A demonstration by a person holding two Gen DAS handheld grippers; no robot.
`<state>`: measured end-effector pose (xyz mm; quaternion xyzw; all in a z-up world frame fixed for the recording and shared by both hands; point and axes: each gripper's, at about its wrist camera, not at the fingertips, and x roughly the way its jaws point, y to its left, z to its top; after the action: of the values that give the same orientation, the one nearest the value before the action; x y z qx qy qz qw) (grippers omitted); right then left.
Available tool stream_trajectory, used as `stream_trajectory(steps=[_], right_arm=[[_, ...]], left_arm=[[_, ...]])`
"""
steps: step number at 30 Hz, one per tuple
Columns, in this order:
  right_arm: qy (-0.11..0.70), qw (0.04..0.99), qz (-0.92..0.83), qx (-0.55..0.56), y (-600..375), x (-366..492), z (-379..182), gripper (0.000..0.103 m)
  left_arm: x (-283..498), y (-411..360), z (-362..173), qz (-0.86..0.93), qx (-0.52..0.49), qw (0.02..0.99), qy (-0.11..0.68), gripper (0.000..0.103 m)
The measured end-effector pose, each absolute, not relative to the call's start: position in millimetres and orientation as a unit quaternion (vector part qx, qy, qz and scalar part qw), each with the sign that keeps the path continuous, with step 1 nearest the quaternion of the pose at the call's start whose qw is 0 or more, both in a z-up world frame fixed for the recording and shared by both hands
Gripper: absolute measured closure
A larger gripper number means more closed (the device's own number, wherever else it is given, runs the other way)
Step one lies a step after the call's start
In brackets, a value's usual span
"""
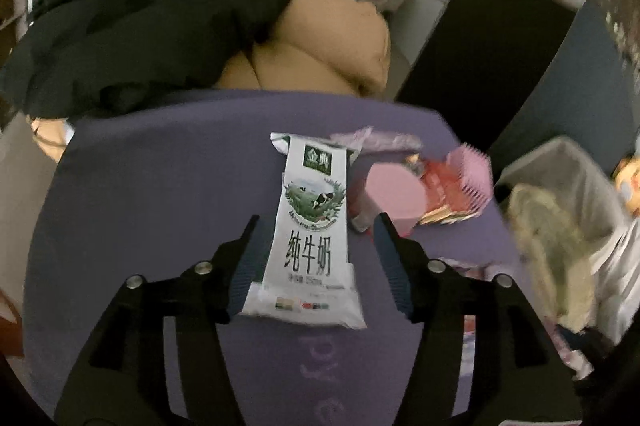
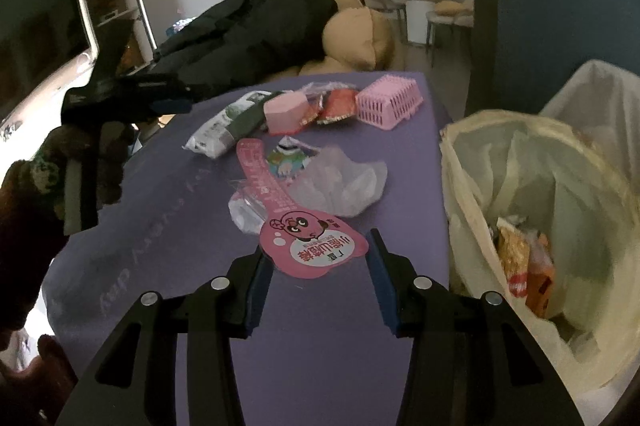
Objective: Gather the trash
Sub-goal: 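Lift the milk carton with the left tool while the right tool grasps the pink lollipop wrapper, then carry the milk carton and pink lollipop wrapper into the trash bag, opening both tools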
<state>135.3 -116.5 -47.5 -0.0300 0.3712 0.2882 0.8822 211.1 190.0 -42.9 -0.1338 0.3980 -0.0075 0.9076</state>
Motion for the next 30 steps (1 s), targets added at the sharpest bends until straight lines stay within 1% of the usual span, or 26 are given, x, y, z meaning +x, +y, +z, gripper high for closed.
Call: stream_trajectory(steps=[3, 6, 11, 12, 14, 17, 20, 24, 30], right_arm=[[0.373, 0.881, 0.29, -0.029, -115.6, 137.1, -49.7, 0.059], [0.376, 0.879, 0.292, -0.034, -113.4, 138.2, -52.0, 0.059], [0.381, 0.875, 0.297, -0.03, -112.2, 141.1, -54.9, 0.059], [0.382, 0.874, 0.298, -0.029, -112.5, 141.3, -55.1, 0.059], [0.38, 0.875, 0.3, -0.027, -113.3, 140.7, -54.7, 0.059], [0.377, 0.876, 0.3, -0.027, -114.3, 140.5, -53.9, 0.059], [0.372, 0.878, 0.3, -0.027, -115.8, 140.4, -51.0, 0.059], [0.359, 0.883, 0.301, -0.028, -116.5, 138.8, -41.2, 0.059], [0.312, 0.901, 0.297, -0.044, -124.1, 130.8, -8.0, 0.059]], left_arm=[[236.2, 179.8, -55.9, -0.002, -0.098, 0.899, 0.427, 0.049], [253.4, 174.8, -61.7, 0.006, -0.077, 0.897, 0.436, 0.049], [278.8, 177.9, -75.1, 0.034, -0.074, 0.879, 0.469, 0.049], [280.2, 179.3, -76.6, 0.032, -0.08, 0.877, 0.473, 0.054], [279.3, 184.0, -76.8, 0.026, -0.099, 0.874, 0.476, 0.057], [265.2, 187.7, -69.5, 0.032, -0.107, 0.88, 0.462, 0.058], [241.2, 188.4, -51.4, 0.025, -0.127, 0.892, 0.434, 0.058], [205.1, 180.0, -12.3, 0.018, -0.133, 0.914, 0.382, 0.058], [161.4, 149.9, 44.1, -0.001, -0.118, 0.944, 0.31, 0.058]])
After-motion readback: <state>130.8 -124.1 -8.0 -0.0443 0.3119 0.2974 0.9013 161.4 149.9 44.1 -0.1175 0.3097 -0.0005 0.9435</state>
